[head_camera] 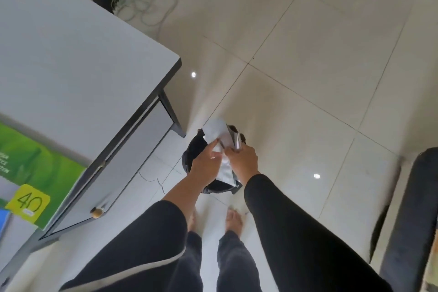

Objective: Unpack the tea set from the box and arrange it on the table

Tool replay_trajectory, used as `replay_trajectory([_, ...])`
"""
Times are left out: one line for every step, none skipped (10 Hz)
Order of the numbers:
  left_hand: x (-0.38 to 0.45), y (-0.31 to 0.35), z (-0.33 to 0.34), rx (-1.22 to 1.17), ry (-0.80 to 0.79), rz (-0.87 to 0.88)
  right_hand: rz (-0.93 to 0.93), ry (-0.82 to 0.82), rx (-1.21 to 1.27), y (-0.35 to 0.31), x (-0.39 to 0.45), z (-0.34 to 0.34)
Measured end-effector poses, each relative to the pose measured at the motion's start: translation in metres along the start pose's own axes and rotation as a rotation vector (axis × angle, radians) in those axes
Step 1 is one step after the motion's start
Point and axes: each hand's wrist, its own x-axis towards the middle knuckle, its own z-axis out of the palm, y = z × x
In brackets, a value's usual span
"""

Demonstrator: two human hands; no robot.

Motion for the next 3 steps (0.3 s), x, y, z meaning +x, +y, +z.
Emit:
replay_trajectory([0.028,-0.019,0.013,0.029,-0.015,-0.064,0.034,-0.144,-0.064,0.023,0.035,0.015])
replay_trajectory([0.042,-0.041,0.018,0.095,-0.028,-0.136,0.053,-0.251,-0.189,0.043,0.050,0.027])
replay_trajectory([0.037,-0.052,0.022,0.063,-0.042,-0.200,0.108,-0.260,-0.142,0.057,0.049,0.030])
